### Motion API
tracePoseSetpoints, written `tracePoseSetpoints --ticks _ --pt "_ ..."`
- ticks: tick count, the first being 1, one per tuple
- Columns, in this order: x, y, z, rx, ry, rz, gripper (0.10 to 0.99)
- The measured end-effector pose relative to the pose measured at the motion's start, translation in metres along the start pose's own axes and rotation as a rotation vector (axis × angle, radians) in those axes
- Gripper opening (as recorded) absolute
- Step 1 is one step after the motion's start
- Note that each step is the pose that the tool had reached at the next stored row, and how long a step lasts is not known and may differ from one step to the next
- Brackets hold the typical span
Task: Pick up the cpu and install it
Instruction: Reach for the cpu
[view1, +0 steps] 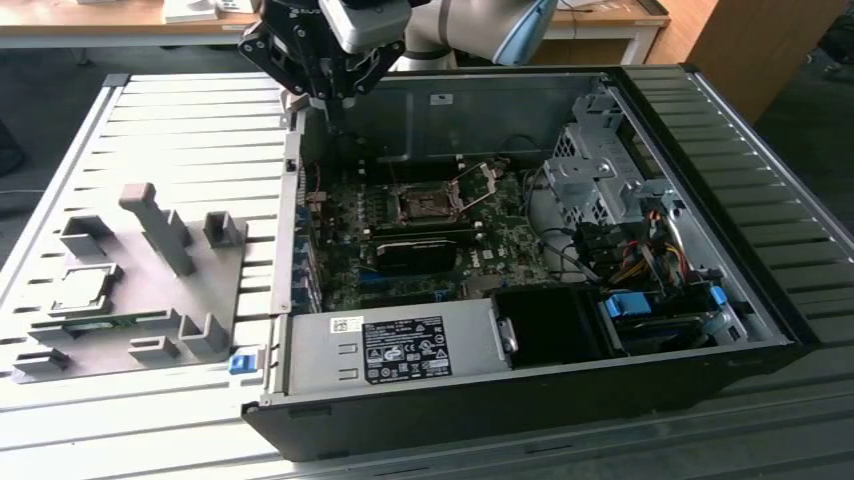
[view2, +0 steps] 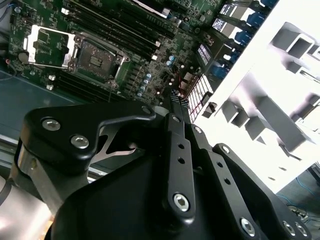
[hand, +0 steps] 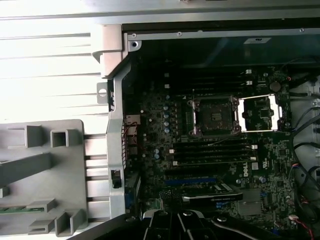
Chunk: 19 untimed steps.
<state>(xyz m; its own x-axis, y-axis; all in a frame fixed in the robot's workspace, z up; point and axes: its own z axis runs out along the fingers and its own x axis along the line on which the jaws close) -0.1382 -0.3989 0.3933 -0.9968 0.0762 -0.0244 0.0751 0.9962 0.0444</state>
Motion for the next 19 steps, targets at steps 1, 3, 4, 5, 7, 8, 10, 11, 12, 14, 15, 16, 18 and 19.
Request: tracePoseSetpoints --ticks 1,3,4,5,7,8,10,11,12,14,15,16,18,19 --pt "0.0003 0.0 0.0 0.0 0.0 0.0 0.106" --pt "0.001 -0.0001 0.0 0.0 0.0 0.0 0.106" --pt "0.0013 -0.0001 0.0 0.0 0.0 0.0 0.106" --pt "0.0016 -0.0001 0.0 0.0 0.0 0.0 0.106" --pt "0.0022 -0.0002 -0.0001 0.0 0.0 0.0 0.106" --pt "0.0025 -0.0002 -0.0001 0.0 0.0 0.0 0.106" --pt "0.0032 -0.0002 -0.0001 0.0 0.0 0.0 0.106" --pt "0.0035 -0.0003 -0.0001 0.0 0.0 0.0 0.106" --pt "0.0038 -0.0003 -0.0001 0.0 0.0 0.0 0.106" --pt "0.0045 -0.0003 -0.0001 0.0 0.0 0.0 0.106" --pt "0.0048 -0.0004 -0.0001 0.0 0.0 0.0 0.106" --pt "0.0051 -0.0004 -0.0001 0.0 0.0 0.0 0.106" --pt "0.0058 -0.0004 -0.0002 0.0 0.0 0.0 0.106" --pt "0.0062 -0.0005 -0.0002 0.0 0.0 0.0 0.106"
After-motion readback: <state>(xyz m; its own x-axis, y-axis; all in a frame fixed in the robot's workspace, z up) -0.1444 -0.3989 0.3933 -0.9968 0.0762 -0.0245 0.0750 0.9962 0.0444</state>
